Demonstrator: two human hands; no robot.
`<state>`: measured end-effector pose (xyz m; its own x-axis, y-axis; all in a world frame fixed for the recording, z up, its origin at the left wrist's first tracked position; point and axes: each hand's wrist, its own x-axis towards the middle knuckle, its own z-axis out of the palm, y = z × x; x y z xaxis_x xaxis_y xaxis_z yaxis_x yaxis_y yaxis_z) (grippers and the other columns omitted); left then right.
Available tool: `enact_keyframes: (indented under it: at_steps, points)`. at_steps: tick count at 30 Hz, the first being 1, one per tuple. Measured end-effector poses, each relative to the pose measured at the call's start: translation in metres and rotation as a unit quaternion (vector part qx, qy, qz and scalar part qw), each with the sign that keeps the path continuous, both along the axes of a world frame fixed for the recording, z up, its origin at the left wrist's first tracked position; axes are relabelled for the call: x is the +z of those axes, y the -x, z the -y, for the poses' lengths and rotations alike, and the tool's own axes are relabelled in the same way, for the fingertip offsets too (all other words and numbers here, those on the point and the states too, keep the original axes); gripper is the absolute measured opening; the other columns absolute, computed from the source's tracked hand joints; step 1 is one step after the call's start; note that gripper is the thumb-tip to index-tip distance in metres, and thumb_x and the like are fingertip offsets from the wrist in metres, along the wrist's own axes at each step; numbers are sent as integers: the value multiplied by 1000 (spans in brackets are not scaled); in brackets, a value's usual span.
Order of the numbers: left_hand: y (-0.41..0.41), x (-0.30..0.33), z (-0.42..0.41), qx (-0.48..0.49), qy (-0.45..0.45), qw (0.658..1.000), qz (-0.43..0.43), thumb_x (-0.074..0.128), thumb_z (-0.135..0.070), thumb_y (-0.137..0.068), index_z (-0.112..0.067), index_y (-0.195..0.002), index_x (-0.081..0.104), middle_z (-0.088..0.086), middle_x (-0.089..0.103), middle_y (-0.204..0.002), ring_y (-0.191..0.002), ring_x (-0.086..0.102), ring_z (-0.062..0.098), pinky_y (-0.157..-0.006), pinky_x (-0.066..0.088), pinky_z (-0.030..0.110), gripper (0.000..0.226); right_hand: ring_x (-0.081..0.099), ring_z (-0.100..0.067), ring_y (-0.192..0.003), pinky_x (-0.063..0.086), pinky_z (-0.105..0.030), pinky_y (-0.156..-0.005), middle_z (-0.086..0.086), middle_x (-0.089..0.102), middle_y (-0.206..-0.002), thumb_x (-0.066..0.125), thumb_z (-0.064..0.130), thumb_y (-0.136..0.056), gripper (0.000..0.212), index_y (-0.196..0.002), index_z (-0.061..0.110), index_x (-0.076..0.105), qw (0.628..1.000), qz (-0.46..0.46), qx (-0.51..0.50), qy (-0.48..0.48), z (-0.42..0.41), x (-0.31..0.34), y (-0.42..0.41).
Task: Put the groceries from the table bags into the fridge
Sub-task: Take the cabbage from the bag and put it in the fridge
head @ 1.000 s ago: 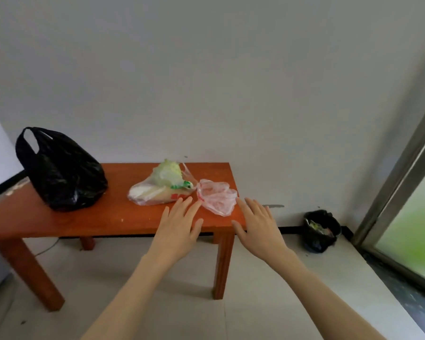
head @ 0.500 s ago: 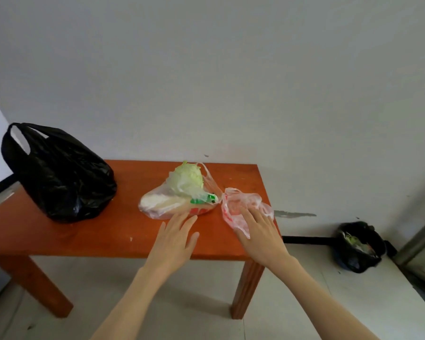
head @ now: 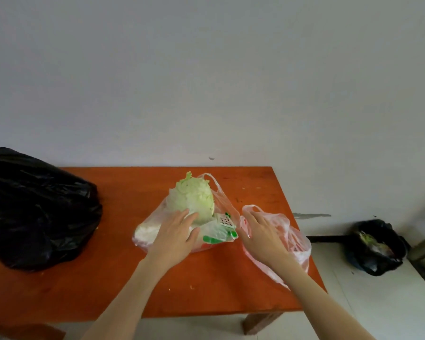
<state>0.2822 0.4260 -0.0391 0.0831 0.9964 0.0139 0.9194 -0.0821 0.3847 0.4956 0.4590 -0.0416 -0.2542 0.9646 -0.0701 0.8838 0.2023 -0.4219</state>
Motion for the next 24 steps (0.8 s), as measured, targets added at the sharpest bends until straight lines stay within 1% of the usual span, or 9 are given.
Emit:
enact_keyframes:
  at_steps: [7, 11, 13, 16, 18, 20, 21, 23, 24]
  points:
    - [19, -29, -97, 6, 33, 999, -27, 29, -42, -98, -26, -145, 23, -1, 22, -154, -143, 15, 17, -116, 19, 44, 50, 16, -24, -144, 18, -42, -115, -5, 20, -156, 36, 42, -98, 56, -147, 21, 19, 998, -20, 5, 66, -86, -22, 17]
    - [28, -43, -149, 18, 58, 998, -15, 33, -44, -96, -25, -146, 18, 2, 17, -156, -144, 11, 19, -116, 18, 46, 56, 33, -25, -136, 30, -41, -110, -6, 27, -152, 39, 42, -97, 56, -146, 22, 22, 991, -64, 10, 121, -130, -37, 32]
    - [31, -51, -168, 26, 71, 997, -15, 38, -48, -93, -25, -147, 12, 3, 10, -157, -145, 7, 20, -117, 16, 47, 65, 50, -13, -119, 38, -40, -105, -8, 36, -147, 41, 35, -97, 52, -145, 28, 23, 982, -106, 26, 153, -148, -46, 42]
    - [32, -55, -187, 42, 129, 991, -16, 49, -63, -80, -29, -147, -7, 4, -10, -156, -144, -5, 25, -117, 8, 49, 94, 42, 15, -102, 46, -23, -95, 6, 40, -143, 49, 23, -95, 58, -144, 35, 19, 961, -194, 51, 189, -170, -62, 56]
    - [35, -58, -198, 36, 184, 982, -34, 53, -72, -67, -33, -144, -18, 3, -22, -153, -142, -14, 28, -114, 2, 49, 113, 57, -3, -104, 49, -13, -76, 11, 40, -140, 58, 21, -90, 71, -145, 39, 16, 945, -226, 54, 232, -181, -72, 66]
    - [39, -62, -206, 11, 214, 976, -50, 47, -82, -55, -35, -142, -22, 4, -28, -151, -141, -18, 30, -114, 1, 51, 121, 58, -22, -114, 54, -26, -85, 7, 40, -143, 66, 20, -84, 85, -146, 43, 11, 930, -257, 44, 259, -188, -84, 74]
    - [42, -65, -210, -6, 221, 974, -58, 41, -87, -50, -36, -142, -21, 5, -28, -152, -142, -17, 31, -114, 1, 52, 123, 53, -18, -120, 51, -30, -94, 6, 36, -145, 67, 20, -83, 89, -146, 42, 9, 926, -264, 42, 267, -191, -89, 76]
    - [48, -69, -219, -32, 230, 971, -56, 35, -91, -42, -38, -143, -16, 6, -22, -154, -143, -13, 30, -115, 6, 54, 125, 40, 0, -122, 43, -14, -97, 14, 27, -145, 67, 23, -84, 90, -148, 38, 6, 922, -262, 53, 279, -196, -93, 78]
    - [51, -70, -224, -36, 228, 972, -49, 36, -92, -40, -40, -144, -10, 5, -16, -155, -143, -9, 29, -115, 10, 55, 124, 36, 5, -119, 40, -1, -88, 17, 24, -143, 66, 25, -85, 89, -148, 36, 5, 921, -261, 59, 283, -199, -94, 79]
